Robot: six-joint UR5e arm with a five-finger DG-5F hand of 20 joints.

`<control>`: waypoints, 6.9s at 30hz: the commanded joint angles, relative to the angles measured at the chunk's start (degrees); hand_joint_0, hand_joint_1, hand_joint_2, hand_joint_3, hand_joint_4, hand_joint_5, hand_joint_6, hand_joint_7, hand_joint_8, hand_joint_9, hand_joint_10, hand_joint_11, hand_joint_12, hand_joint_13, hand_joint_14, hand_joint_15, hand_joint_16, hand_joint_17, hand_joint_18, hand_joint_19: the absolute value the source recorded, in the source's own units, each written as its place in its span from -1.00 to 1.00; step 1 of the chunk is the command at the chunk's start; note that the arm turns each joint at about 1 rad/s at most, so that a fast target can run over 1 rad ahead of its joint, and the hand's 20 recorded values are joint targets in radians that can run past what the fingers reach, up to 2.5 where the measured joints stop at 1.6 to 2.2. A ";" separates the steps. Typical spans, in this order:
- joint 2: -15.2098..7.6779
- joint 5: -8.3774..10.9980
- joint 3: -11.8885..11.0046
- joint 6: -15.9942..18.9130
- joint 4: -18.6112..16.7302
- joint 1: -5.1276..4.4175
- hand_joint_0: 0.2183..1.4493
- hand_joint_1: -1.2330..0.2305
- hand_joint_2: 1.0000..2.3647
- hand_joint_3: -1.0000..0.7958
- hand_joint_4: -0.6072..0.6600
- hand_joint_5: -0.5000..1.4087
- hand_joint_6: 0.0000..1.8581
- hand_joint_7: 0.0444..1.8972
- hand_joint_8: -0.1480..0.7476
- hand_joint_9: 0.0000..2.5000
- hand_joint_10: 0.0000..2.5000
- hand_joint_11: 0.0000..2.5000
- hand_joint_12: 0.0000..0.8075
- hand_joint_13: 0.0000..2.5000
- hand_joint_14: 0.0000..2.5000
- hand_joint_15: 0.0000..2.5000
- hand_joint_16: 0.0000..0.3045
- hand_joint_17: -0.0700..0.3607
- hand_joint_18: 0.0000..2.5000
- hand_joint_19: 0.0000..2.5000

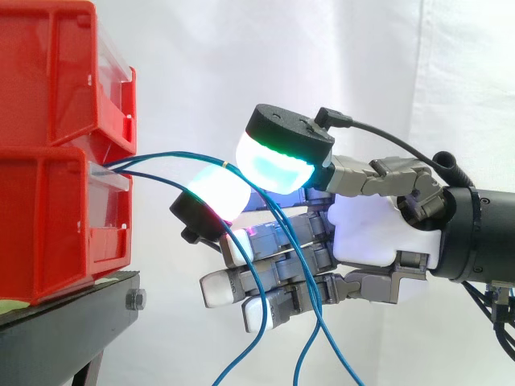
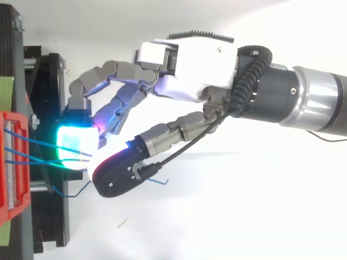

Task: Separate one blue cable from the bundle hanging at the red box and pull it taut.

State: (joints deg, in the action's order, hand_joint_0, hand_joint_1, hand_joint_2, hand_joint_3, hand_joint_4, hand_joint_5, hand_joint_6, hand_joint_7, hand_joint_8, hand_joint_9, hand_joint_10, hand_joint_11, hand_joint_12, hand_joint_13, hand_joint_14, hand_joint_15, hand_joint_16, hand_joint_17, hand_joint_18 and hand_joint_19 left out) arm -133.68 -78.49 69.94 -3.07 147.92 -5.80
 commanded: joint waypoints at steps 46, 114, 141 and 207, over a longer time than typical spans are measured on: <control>0.09 -0.79 0.02 -2.64 3.87 0.00 -0.24 -0.49 -0.97 -0.12 0.11 -0.69 -0.03 0.21 0.16 -0.39 -0.99 -0.40 0.03 -0.39 -0.99 -0.62 -0.65 -0.12 -0.33 -0.64; 0.53 -0.53 0.11 -0.27 6.15 -0.88 -0.30 -0.50 -1.00 -0.44 0.29 -0.68 -0.07 0.06 0.14 -0.40 -0.99 -0.39 0.01 -0.40 -0.99 -0.62 -0.66 -0.13 -0.34 -0.66; 0.53 -0.44 0.02 -0.18 6.15 -0.88 -0.17 -0.52 -0.97 -0.08 0.27 -0.70 -0.06 0.11 0.15 -0.41 -0.99 -0.38 0.03 -0.39 -0.99 -0.62 -0.65 -0.12 -0.33 -0.64; 0.53 -0.44 0.11 -0.09 6.07 -0.88 -0.32 -0.28 -0.98 -0.16 0.32 -0.65 -0.24 0.19 0.17 -0.42 -0.99 -0.43 0.04 -0.42 -0.99 -0.64 -0.64 -0.11 -0.34 -0.66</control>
State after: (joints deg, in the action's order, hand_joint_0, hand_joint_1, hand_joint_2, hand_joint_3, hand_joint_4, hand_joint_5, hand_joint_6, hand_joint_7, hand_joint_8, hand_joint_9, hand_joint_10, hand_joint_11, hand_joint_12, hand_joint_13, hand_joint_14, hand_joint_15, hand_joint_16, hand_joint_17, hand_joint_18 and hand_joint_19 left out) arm -133.14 -78.93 70.02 -3.16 154.05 -6.69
